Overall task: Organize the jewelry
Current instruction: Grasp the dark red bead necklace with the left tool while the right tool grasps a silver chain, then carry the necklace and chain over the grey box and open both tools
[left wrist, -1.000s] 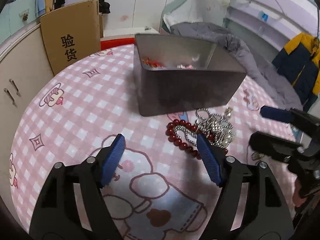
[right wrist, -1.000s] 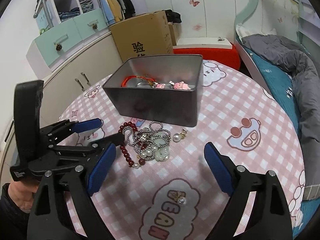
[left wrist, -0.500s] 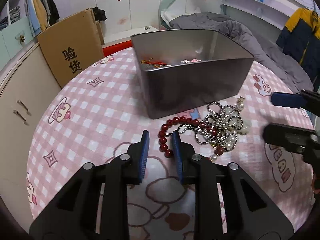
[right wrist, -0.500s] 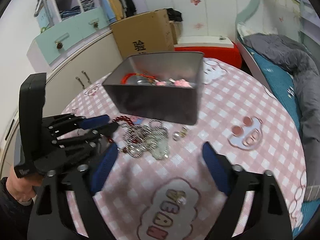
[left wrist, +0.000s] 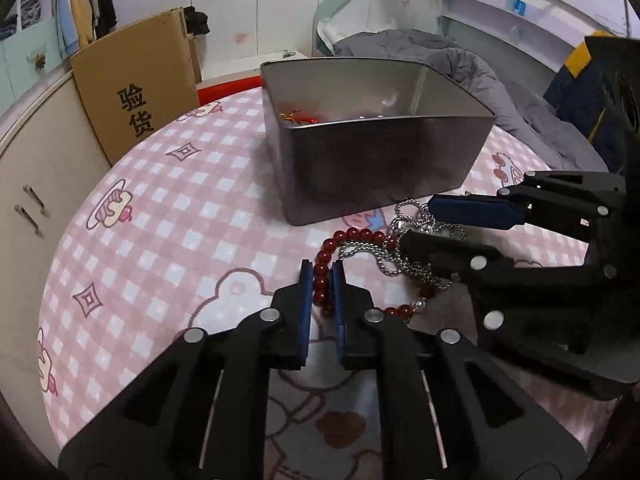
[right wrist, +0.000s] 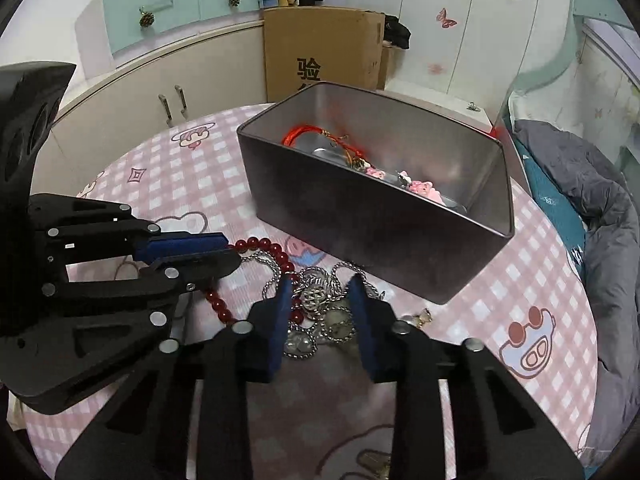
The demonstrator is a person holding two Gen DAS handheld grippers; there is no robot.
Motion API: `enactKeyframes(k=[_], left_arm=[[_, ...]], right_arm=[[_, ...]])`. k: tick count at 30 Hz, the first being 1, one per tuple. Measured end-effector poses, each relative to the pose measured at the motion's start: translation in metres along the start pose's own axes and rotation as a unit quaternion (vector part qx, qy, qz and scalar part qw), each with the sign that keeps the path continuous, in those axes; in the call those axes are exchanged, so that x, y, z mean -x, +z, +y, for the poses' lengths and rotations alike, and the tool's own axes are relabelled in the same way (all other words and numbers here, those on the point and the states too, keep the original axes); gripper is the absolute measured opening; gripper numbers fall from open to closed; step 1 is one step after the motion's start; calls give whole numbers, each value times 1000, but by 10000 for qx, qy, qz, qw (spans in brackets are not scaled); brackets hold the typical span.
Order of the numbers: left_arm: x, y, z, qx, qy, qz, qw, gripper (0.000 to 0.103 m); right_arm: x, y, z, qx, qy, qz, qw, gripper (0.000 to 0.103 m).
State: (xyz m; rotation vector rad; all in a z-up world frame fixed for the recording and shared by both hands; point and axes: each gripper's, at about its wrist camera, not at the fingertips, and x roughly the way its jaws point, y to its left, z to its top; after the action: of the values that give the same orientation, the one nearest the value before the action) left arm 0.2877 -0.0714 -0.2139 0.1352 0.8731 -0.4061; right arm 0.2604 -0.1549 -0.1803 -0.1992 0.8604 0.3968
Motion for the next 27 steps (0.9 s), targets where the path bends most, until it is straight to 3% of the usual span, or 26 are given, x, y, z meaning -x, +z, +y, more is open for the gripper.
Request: enactKeyframes(k=[4,14,27], left_arm=[[2,0,7,210,-301,-35,9993,7],[30,-8,19,447,-580,-258,9970,7],[111,20,18,235,-858,-1080,9902,7]], right_arm=[[8,-5,-10,-159,100,-19,9998,18],[67,-11,-33,-830,519,-664,9930,18],[130,18,-33,-690,766,-1389,9849,18]])
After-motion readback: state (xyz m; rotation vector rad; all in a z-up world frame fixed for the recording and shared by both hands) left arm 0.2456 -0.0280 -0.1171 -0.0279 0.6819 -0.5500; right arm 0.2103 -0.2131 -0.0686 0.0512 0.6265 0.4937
